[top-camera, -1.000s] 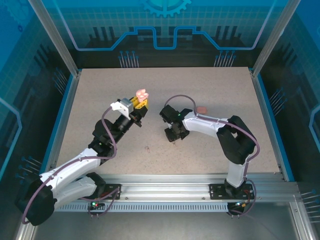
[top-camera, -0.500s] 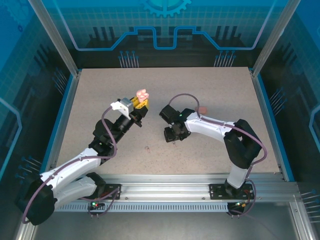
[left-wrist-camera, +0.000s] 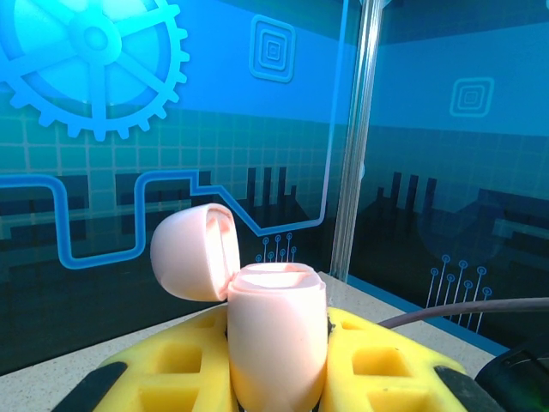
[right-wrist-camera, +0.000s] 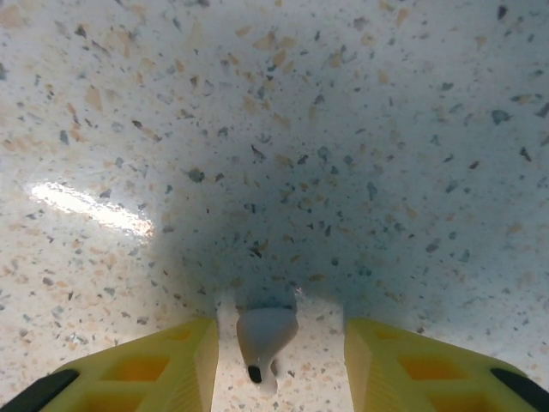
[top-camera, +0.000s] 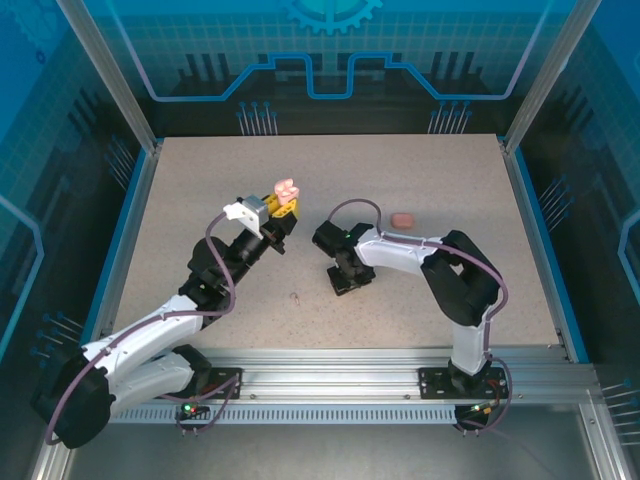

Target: Insert wireless bluetooth earbuds into charging case

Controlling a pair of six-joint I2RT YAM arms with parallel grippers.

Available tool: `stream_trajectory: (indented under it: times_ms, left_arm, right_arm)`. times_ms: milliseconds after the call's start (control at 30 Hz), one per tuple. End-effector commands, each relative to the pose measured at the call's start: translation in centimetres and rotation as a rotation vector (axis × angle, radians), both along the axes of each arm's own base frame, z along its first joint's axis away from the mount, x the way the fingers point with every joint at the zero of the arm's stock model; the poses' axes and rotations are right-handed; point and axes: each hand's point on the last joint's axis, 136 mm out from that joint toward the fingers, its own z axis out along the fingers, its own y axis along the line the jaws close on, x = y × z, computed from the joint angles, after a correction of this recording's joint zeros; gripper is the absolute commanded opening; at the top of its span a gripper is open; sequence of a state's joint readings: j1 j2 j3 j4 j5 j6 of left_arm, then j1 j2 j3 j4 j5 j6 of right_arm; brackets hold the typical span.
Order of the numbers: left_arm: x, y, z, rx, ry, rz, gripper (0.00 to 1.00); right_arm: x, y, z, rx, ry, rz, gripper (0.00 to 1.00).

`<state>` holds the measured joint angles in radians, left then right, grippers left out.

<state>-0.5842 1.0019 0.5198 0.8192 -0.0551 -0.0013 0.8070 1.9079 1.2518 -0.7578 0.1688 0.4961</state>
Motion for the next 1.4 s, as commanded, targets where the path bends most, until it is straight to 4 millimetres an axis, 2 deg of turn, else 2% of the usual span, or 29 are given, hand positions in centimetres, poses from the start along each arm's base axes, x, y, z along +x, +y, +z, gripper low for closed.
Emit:
stream_trajectory:
  times_ms: [0,600,900,1000,1133,1300,1367]
  left_arm:
    - [-0.2,-0.1,2.0,-0.029,-0.046,-0.014,0.00]
    - [0.0,-0.3,1.8,-0.026,-0.044,-0.018,0.00]
    - [0.0,-0.4,1.9,-0.025,-0.044,-0.024,0.00]
    - [-0.1,-0.4,2.0,-0.027,-0.045,-0.029,0.00]
    - [-0.2,-0.5,2.3,-0.023,-0.049,-0.032,0.00]
    - [-0.4,-0.7,2.7,-0.020,-0.059,-0.047,0.00]
    - [-0.6,-0.9,2.9,-0.017,-0.065,-0.061,0.00]
  right_arm:
    - [0.2,0.7,-0.1,-0.006,-0.002,0.023,0.42]
    - [0.0,-0.6,-1.0,-0.039,0.012,0.004,0.31]
    - [0.3,-0.9,-0.5,-0.023,0.000,0.000,0.18]
    - [0.5,-1.0,0.5,0.003,-0.026,-0.009,0.16]
    - [1.0,-0.9,2.7,0.072,-0.079,-0.025,0.16]
    - [2.1,-0.9,7.1,0.176,-0.161,-0.053,0.16]
    - [2.7,-1.0,9.8,0.229,-0.215,-0.064,0.16]
